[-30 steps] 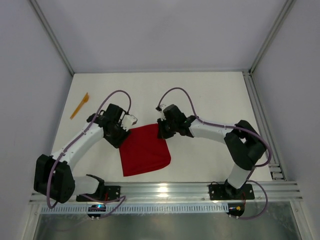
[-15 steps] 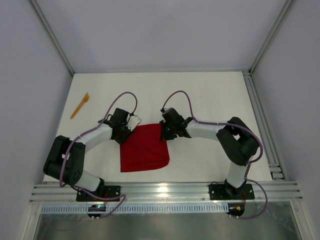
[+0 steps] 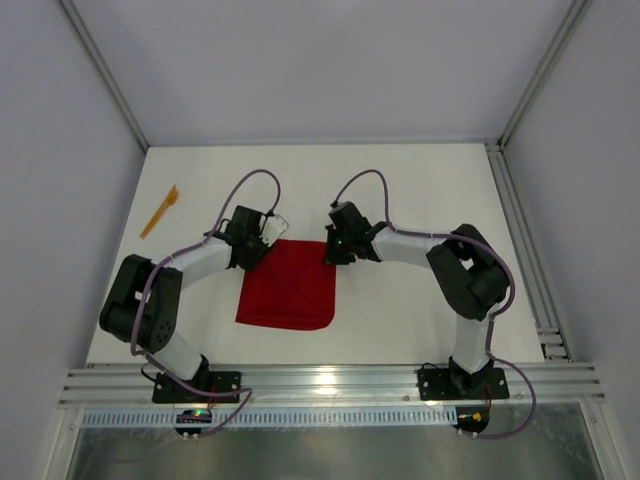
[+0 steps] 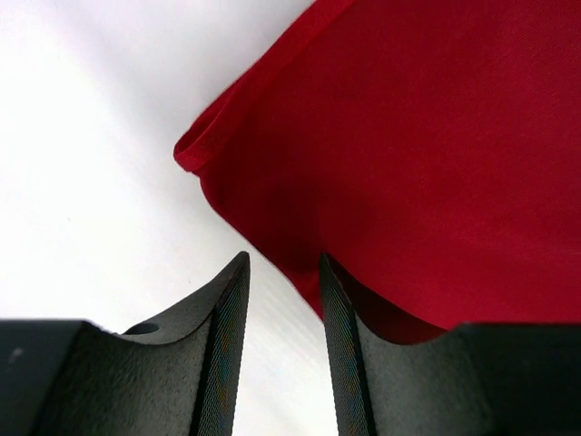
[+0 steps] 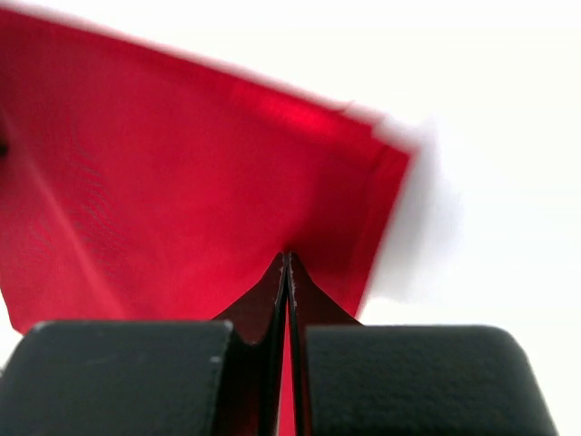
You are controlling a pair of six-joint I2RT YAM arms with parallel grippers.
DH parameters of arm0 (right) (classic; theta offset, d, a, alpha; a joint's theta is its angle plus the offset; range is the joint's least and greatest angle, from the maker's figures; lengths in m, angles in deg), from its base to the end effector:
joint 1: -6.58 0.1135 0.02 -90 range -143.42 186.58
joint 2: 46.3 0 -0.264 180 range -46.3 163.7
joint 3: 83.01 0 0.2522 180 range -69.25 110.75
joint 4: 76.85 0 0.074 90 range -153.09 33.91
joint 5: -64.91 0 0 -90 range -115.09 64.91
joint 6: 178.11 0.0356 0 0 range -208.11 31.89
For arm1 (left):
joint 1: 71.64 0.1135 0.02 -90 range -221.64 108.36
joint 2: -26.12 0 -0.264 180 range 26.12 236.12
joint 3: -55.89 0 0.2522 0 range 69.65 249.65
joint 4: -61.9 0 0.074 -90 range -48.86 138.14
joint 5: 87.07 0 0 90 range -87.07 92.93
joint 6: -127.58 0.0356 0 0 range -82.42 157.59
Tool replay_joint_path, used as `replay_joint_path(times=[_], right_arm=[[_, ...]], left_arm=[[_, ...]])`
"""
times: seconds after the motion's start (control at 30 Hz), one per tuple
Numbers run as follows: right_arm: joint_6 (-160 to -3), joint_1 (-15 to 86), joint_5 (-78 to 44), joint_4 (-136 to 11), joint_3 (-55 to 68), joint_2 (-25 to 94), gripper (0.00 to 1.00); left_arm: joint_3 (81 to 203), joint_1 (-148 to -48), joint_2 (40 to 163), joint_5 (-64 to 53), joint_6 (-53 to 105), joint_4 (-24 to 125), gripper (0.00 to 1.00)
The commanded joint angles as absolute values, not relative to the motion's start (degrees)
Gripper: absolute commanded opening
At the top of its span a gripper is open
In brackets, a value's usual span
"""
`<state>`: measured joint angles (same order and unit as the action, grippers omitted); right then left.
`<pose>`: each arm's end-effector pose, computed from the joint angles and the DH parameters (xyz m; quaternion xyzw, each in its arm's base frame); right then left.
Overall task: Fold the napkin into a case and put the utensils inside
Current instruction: Fold the lower triangle-folded napkin.
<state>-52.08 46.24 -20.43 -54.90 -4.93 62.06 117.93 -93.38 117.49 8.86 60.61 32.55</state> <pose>0.2969 0.2499 0.1504 -0.0431 0.9445 0.2288 0.2318 0.2829 -0.1088 0.1604 0.3533 0.8944 0.0528 0.2690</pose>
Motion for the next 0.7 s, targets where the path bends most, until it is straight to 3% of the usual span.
replay_joint_path(times=[0.0, 0.07, 0.17, 0.3, 0.33, 0.37, 0.5, 0.67], right_arm=[[-55.3, 44.6, -18.6, -56.2, -1.8, 61.0, 0.03], [-60.3, 45.1, -14.5, -57.5, -2.0, 58.2, 0.05], [-65.5, 46.2, -7.3, -58.3, -3.6, 52.4, 0.18], [-73.3, 48.7, -2.7, -58.8, -7.5, 42.4, 0.56], [-75.5, 50.9, -4.2, -58.5, -9.7, 40.4, 0.75], [-78.3, 52.3, -5.4, -58.7, -11.0, 38.3, 0.8], [-103.7, 59.2, -7.0, -58.1, -19.0, 28.6, 0.83], [-123.7, 64.1, -3.9, -55.3, -28.9, 21.8, 0.83]], left_arm=[[121.9, -93.2, 116.5, 2.3, 61.0, 32.6, 0.39], [123.2, -93.1, 112.0, -2.7, 61.9, 27.5, 0.45], [124.3, -93.1, 104.6, -10.9, 65.3, 18.8, 0.6], [126.3, -92.9, 98.6, -16.4, 70.0, 4.8, 0.69], [125.6, -92.9, 97.9, -16.0, 70.6, 3.0, 0.69], [124.9, -92.7, 97.0, -15.5, 70.6, 1.6, 0.7], [120.2, -92.6, 91.5, -15.2, 70.1, -2.2, 0.71], [113.3, -92.6, 84.6, -15.9, 74.9, -1.1, 0.72]])
